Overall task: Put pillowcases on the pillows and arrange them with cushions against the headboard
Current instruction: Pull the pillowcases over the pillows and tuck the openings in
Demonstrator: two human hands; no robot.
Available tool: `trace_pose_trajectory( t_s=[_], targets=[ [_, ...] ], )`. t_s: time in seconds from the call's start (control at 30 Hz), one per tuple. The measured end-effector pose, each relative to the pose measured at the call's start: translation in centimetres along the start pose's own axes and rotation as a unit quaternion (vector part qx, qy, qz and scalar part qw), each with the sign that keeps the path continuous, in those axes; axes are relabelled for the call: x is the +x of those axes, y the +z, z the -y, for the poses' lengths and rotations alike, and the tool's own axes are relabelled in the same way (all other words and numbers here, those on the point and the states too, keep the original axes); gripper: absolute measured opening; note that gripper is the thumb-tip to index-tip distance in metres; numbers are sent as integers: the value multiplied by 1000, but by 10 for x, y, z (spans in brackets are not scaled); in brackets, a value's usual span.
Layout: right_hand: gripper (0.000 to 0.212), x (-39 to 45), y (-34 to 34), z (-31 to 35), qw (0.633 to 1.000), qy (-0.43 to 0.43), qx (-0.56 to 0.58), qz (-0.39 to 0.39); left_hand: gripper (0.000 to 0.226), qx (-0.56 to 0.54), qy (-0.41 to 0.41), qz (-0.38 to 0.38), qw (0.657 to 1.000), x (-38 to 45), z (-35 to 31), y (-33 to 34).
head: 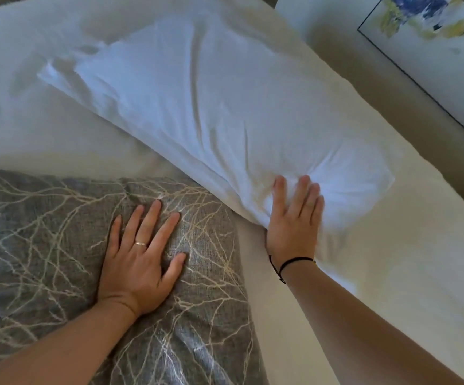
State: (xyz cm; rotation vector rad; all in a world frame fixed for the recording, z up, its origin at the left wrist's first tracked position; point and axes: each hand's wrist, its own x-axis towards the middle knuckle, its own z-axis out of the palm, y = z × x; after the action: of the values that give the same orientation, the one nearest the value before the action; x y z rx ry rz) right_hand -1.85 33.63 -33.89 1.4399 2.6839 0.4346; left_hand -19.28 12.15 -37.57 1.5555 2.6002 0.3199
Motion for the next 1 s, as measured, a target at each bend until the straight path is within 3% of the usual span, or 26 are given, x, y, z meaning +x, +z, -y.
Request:
trace_pose_trajectory(
  t_s=[0.17, 0.27, 0.4, 0.6, 0.73, 0.87, 1.0],
  targets=[
    [56, 36, -6, -19, 998, -12, -46, -34, 70, -7, 4, -4, 1000, 1, 3, 4],
    [41, 52, -28, -28, 996, -25, -82, 8, 69, -7, 5, 5, 1000, 1, 3, 4],
    [21, 58, -51, -35, 993, -16, 0, 114, 68, -11, -3, 18, 1000, 1, 2, 0],
    [8, 19, -108, -52, 989, 11, 61, 135, 64, 9, -7, 52, 999, 1, -2, -22],
    [19, -41, -159, -70, 974, 49, 132, 179, 64, -4, -17, 113, 993, -10, -13, -72],
    [30, -127, -208, -91, 945, 113, 187, 244, 83, -101, 67, 119, 986, -61, -44, -144],
    [22, -222, -256, -120, 922, 164, 235, 261, 91, -50, 230, 113, 965, -106, -103, -203]
  ],
)
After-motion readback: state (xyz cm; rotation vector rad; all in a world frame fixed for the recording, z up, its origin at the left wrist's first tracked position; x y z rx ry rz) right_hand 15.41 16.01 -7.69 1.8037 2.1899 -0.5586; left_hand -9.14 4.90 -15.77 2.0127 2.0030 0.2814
